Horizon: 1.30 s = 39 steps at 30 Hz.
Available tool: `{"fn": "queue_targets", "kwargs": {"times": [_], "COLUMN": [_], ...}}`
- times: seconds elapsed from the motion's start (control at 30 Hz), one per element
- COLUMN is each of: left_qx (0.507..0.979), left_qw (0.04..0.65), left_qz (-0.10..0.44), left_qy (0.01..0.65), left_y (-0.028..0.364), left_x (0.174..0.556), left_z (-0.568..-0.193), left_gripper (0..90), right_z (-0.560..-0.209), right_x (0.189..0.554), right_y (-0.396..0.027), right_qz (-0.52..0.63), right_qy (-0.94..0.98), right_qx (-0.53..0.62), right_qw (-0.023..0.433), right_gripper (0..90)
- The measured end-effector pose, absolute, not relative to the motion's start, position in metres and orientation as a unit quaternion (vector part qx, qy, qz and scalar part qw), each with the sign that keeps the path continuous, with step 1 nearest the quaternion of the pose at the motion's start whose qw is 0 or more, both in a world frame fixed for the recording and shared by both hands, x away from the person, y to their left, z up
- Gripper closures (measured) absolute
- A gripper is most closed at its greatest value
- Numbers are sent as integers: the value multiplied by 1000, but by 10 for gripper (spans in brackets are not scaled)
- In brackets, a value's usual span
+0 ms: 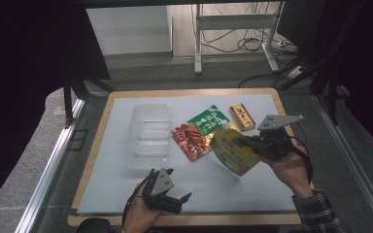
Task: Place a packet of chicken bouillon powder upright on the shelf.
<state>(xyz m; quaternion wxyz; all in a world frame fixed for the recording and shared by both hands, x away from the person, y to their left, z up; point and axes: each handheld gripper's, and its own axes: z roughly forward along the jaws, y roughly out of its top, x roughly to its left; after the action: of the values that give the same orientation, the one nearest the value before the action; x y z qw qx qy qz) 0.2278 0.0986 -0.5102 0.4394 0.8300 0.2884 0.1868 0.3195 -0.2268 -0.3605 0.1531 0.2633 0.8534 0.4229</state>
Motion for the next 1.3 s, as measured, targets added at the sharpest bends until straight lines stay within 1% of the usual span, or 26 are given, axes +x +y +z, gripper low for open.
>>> {"fn": "queue_targets", "kwargs": {"times": [0.37, 0.93, 1.3], "left_qx": [829, 836, 829], "left_qw": [432, 412, 413], "left_qz": [190, 199, 205], "left_qy": [299, 304, 317], "left_y": [109, 117, 126], "left_x": [220, 213, 210], "left_z": [-512, -515, -516], "left_gripper": [13, 19, 21], "right_z": [-353, -343, -340], "right_x": [328, 342, 359], "right_y": [-222, -208, -186], "right_qz": [426, 436, 439], "right_qy": [854, 854, 856], "right_qx": [254, 242, 228], "right_qw": [156, 153, 151], "right_gripper": [888, 890, 889]}}
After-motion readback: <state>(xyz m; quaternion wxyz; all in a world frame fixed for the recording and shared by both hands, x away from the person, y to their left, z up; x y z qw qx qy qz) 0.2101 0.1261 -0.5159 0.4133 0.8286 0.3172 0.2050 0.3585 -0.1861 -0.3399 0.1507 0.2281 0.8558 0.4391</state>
